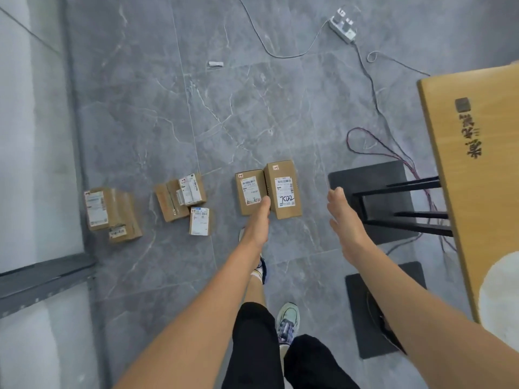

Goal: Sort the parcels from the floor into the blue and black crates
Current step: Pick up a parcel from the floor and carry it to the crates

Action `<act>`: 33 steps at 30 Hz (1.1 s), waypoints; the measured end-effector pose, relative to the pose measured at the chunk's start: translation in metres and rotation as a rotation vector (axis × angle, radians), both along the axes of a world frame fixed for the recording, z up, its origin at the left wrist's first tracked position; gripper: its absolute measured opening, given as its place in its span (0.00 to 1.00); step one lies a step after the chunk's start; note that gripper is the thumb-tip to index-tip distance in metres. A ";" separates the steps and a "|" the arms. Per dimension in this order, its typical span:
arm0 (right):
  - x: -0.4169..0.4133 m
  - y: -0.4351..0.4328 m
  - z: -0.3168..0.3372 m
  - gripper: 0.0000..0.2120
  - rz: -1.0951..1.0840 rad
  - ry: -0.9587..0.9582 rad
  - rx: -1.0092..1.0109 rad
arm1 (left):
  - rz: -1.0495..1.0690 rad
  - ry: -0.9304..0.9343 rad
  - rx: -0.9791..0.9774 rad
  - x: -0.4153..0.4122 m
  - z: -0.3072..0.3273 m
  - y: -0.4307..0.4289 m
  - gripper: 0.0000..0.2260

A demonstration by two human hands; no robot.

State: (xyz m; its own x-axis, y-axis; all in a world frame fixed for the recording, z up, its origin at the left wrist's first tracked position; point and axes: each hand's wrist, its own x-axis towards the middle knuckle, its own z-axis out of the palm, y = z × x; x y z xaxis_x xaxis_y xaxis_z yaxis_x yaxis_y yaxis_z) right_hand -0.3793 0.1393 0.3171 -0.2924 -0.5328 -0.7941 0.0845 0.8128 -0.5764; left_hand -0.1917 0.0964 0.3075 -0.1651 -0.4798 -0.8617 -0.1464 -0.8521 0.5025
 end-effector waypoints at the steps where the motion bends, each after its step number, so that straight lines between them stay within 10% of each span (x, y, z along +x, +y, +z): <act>1: -0.002 -0.006 -0.009 0.39 -0.007 -0.004 0.025 | -0.012 -0.006 0.007 -0.002 -0.009 -0.008 0.27; 26: -0.060 -0.089 -0.393 0.22 0.083 -0.100 0.237 | 0.087 -0.105 0.193 -0.105 -0.335 -0.072 0.26; 33: -0.056 -0.081 -0.420 0.31 0.085 -0.152 0.231 | 0.176 -0.048 0.178 -0.111 -0.368 -0.063 0.29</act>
